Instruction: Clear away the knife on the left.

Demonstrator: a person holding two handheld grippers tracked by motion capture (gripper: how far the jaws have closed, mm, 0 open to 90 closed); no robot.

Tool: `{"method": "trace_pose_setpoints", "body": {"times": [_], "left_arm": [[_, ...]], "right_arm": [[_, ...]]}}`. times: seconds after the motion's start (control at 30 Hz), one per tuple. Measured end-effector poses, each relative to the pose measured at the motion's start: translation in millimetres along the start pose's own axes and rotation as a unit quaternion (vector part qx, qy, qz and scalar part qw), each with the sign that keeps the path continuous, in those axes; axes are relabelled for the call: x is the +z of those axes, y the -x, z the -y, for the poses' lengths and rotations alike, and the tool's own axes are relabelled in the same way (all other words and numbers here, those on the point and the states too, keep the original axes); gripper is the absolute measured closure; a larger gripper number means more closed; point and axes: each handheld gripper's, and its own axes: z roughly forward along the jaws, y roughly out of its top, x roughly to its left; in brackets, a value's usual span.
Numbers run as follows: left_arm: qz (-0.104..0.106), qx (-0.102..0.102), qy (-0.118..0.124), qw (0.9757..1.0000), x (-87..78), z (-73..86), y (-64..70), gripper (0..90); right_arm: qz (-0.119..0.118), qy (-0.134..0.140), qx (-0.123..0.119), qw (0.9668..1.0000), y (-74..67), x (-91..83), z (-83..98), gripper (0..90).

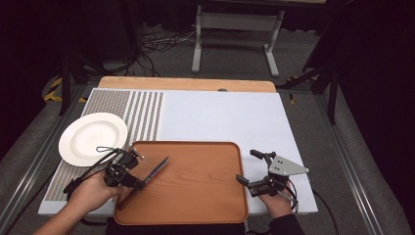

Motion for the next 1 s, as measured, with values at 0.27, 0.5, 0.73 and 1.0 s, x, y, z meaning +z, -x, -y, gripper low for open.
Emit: {"method": "trace_pose_setpoints", "body": {"times": [0.27,0.5,0.73,1.0], "left_arm": [[-0.005,-0.004,-0.004,1.0000,4.0,-1.2,0.3,77.7],[-0.004,-0.007,-0.003,1.0000,4.2,-1.5,0.4,77.6],[-0.001,-0.010,-0.003,0.9999,4.7,-1.2,1.0,77.1],[0.003,0.000,0.007,1.0000,1.1,-0.9,0.8,62.3]], "right_arm": [[0.000,0.000,0.000,1.0000,0.0,-0.2,0.0,2.8],[-0.001,0.001,0.000,1.0000,0.1,-0.3,0.0,2.9],[-0.002,0.000,-0.001,1.0000,0.0,-0.4,0.0,3.0],[-0.001,-0.001,0.000,1.0000,0.4,-0.3,0.0,3.0]]}}
